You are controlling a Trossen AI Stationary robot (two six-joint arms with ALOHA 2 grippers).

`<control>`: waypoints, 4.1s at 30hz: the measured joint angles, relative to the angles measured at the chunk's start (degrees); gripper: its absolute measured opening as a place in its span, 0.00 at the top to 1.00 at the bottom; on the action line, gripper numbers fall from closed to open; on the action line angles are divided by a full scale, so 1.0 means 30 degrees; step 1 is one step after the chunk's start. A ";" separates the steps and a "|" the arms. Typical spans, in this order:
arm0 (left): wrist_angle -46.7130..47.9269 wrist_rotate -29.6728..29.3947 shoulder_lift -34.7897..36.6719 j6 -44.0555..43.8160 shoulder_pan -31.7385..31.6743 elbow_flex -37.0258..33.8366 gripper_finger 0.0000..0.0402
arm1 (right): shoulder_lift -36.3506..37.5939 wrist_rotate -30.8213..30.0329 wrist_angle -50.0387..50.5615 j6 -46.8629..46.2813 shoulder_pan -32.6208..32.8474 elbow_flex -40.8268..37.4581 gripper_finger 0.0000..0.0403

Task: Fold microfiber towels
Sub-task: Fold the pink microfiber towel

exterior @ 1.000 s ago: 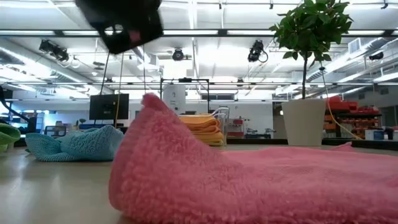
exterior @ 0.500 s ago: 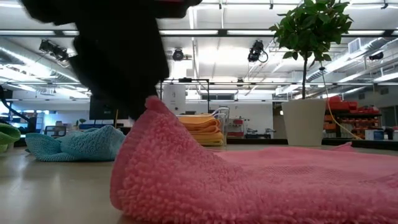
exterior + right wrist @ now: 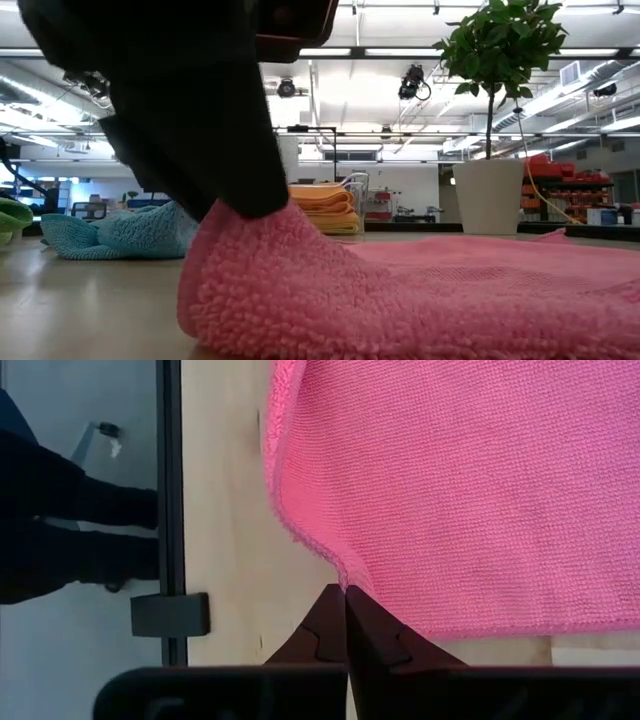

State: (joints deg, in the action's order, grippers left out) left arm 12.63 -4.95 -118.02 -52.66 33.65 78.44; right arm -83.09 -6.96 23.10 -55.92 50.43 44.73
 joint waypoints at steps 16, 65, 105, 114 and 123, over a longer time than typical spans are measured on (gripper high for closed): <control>0.0509 -0.0480 0.2203 0.0525 0.0609 0.0014 0.98 | 0.1204 0.0197 0.0487 -0.2732 0.0774 -0.0007 1.00; 1.1383 -0.3914 0.2412 0.1728 -0.6953 -0.0037 0.61 | 0.3021 -0.3103 0.6096 0.2280 -1.1062 -0.2604 0.62; -0.0040 0.1326 -0.0570 0.5881 -0.7721 0.2551 0.98 | 0.3277 0.0004 0.1670 -0.0574 -0.8226 -0.3254 1.00; -0.2519 0.3748 -0.1402 0.0325 -1.0992 0.2066 0.86 | 0.3249 -0.0364 0.0570 -0.3286 -0.6623 -0.4051 1.00; -0.5053 0.6015 -0.2970 -0.2093 -1.2608 0.2069 0.59 | 0.3249 -0.0678 0.0415 -0.3226 -0.6645 -0.4051 1.00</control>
State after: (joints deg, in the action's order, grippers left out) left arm -2.53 13.09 -126.93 -58.94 -4.17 84.64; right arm -73.34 -8.99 24.35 -65.60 30.50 32.58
